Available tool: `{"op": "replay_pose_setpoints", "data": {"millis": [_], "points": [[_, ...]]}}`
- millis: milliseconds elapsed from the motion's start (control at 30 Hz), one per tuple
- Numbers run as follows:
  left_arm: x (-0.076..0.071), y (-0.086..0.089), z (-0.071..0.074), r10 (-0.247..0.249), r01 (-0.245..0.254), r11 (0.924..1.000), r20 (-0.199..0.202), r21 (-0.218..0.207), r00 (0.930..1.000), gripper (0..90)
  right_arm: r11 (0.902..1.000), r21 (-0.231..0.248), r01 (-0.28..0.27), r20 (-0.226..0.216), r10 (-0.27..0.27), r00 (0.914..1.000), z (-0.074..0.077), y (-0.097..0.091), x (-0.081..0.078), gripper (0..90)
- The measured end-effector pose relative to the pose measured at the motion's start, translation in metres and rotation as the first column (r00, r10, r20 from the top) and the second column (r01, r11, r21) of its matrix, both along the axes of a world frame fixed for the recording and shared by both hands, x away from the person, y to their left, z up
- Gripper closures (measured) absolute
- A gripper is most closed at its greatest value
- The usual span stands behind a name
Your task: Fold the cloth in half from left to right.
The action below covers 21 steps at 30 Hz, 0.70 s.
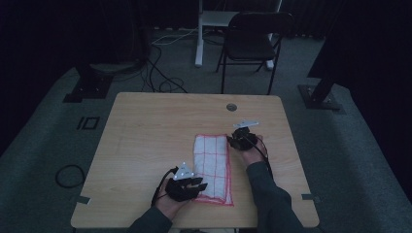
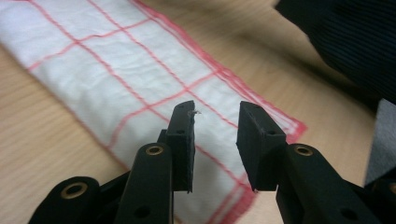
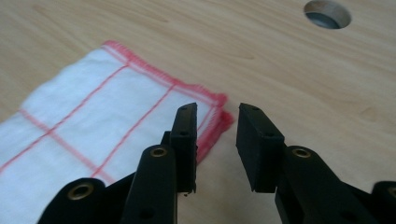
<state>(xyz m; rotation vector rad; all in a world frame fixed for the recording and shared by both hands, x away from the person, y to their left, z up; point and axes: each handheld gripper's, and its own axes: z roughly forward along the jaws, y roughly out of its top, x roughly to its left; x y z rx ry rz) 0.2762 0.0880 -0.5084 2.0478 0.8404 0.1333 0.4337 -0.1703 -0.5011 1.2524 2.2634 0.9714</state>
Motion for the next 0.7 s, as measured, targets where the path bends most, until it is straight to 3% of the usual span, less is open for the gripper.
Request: {"op": "replay_pose_setpoints", "data": {"millis": [67,233,433,700], "points": [[0.005,0.004,0.000,0.014,-0.014,0.9999,0.004,0.001,0.9999,67.5,0.9996,0.027,-0.003,-0.002,0.003,1.0000,0.001,0.001,-0.007,67.8],[0.018,0.013,-0.001,0.061,-0.061,0.9981,0.010,-0.001,0.9981,67.4,0.9986,0.029,-0.045,0.010,0.045,0.9990,0.003,0.006,-0.021,67.1],[0.035,0.020,-0.002,0.096,-0.096,0.9952,0.024,0.016,0.9951,65.7,0.9969,0.065,-0.046,0.020,0.044,0.9988,0.005,0.006,-0.038,64.3],[0.053,0.025,-0.003,0.138,-0.140,0.9897,0.046,0.031,0.9893,64.6,0.9976,0.049,-0.049,0.007,0.048,0.9988,-0.003,0.004,-0.053,62.7]]}}
